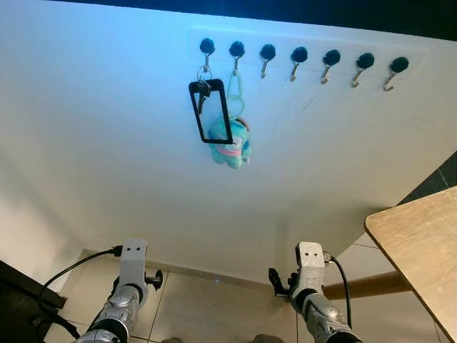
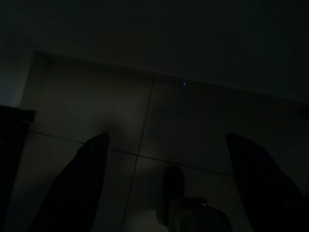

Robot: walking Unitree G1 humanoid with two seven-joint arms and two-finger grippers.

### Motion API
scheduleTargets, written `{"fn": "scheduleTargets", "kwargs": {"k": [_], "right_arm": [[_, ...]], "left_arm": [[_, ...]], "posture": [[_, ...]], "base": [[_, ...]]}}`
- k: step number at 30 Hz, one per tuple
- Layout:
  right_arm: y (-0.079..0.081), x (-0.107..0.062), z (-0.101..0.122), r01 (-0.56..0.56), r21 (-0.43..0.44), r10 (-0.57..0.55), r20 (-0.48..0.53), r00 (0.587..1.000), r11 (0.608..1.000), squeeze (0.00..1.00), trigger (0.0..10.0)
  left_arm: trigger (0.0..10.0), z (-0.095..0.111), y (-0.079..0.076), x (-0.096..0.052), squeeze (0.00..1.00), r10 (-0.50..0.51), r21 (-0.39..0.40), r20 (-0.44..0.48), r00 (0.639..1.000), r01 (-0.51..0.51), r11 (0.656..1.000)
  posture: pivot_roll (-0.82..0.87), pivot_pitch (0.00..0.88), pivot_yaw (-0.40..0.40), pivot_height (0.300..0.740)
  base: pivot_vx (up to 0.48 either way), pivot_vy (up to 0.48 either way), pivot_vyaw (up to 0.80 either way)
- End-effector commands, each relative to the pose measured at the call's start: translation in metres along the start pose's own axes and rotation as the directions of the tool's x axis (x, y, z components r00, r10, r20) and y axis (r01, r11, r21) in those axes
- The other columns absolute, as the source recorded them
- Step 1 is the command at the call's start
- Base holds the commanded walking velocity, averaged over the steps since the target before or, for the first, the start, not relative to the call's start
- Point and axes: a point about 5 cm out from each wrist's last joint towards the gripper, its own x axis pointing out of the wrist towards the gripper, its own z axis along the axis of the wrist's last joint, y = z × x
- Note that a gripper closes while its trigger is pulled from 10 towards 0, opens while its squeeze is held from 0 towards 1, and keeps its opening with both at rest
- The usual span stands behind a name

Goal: Hang keys on a hook

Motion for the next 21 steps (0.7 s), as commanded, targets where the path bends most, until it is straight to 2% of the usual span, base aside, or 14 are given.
{"fn": "scheduleTargets", "kwargs": {"k": [1,21], "right_arm": [[-0.0001,-0.0021,-0.0069,0.004,-0.005,-0.005,-0.026,1.000,1.000,0.00,10.0],[-0.0040,-0.0016,-0.0053,0.015,-0.043,-0.017,-0.039,0.999,0.999,0.00,10.0]], "left_arm": [[10.0,-0.0036,0.0075,-0.0015,0.00,0.016,0.022,-0.009,1.000,-0.016,1.000],[10.0,0.0008,0.0087,-0.0007,0.00,0.012,0.046,-0.001,1.000,-0.012,0.999]], "posture": [[0.08,0.069,-0.013,0.740],[0.09,0.071,-0.011,0.740]], "base": [[0.000,0.000,0.00],[0.000,0.000,0.00]]}}
